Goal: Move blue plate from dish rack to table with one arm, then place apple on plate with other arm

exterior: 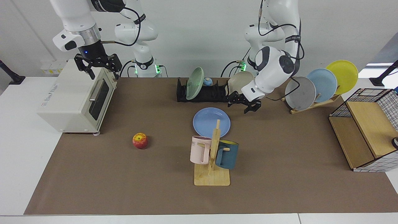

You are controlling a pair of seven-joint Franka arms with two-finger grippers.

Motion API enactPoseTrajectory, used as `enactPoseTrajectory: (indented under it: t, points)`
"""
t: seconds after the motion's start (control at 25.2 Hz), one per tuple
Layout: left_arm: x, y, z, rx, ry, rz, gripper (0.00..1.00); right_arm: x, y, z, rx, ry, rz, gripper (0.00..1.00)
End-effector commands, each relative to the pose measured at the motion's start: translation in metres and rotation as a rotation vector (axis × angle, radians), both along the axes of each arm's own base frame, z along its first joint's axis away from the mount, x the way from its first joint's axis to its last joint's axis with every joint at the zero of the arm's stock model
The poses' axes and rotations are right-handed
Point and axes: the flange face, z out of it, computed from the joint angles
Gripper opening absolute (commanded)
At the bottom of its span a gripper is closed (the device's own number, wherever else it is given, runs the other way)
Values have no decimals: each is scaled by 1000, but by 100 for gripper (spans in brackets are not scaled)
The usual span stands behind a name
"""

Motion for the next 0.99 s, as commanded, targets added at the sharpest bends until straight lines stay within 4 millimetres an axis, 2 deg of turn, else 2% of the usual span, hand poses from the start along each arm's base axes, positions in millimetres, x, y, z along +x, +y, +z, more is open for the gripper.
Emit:
enactPoseTrajectory:
  t: [0.0,0.12,0.24,0.36,0.52,0.68,0.75,0.95]
  points:
    - [-21,22,68,151,-1,-26,100,-2,-4,4,15,-17,23,100]
    - [-27,32,95,173,25,-36,100,-2,-4,4,15,-17,23,100]
    - [-27,44,133,270,-19,-58,100,-2,-4,4,15,-17,23,100]
    - [-16,62,169,326,-89,-41,100,-2,-3,4,15,-17,24,100]
    - [4,82,207,311,-140,6,100,-2,-4,4,15,-17,23,100]
    - [36,91,229,303,-80,12,100,-2,-4,4,15,-17,23,100]
    - [46,95,234,308,-69,14,100,-2,-4,4,15,-17,23,100]
    - [42,90,239,351,-84,1,100,-2,-4,4,15,-17,23,100]
